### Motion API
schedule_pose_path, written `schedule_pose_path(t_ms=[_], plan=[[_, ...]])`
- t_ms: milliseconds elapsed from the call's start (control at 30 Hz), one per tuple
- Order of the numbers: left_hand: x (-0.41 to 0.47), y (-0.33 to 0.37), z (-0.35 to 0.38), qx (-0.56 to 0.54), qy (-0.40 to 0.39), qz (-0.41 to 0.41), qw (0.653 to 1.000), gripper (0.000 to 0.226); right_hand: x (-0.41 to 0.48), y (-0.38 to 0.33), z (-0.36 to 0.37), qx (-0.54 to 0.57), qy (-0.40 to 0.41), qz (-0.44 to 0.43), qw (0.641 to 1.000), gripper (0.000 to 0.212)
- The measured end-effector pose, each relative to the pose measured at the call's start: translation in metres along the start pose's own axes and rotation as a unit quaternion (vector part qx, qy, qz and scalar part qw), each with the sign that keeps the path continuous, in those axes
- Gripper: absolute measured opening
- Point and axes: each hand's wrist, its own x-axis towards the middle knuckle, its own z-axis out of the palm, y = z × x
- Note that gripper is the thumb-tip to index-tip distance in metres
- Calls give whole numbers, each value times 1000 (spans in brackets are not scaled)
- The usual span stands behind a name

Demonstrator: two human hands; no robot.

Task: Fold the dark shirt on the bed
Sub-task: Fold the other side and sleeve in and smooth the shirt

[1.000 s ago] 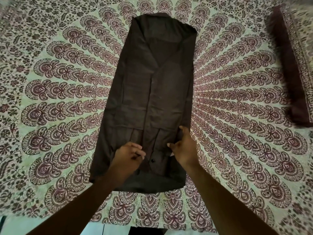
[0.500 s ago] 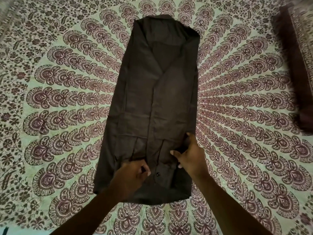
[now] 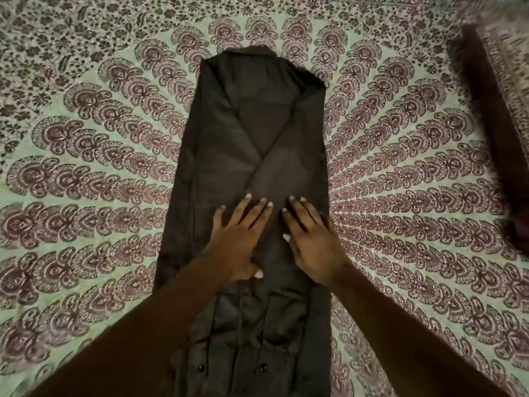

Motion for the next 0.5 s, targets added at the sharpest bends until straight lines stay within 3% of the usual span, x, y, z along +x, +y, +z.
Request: schedule_pose_path(t_ms=[100, 300, 400, 500], plan=[[14, 0, -4, 22, -34, -10, 999, 128, 38, 23, -6, 4, -44, 25, 999, 68], [52, 3, -20, 19, 155, -14, 988, 63, 103, 53, -22, -3, -55, -2, 998, 80], [73, -10, -20, 23, 186, -24, 982, 69, 121, 64, -24, -21, -33, -45, 998, 73], [82, -25, -9, 19, 151, -11, 988, 84, 136, 74, -27, -29, 4, -46, 998, 70]])
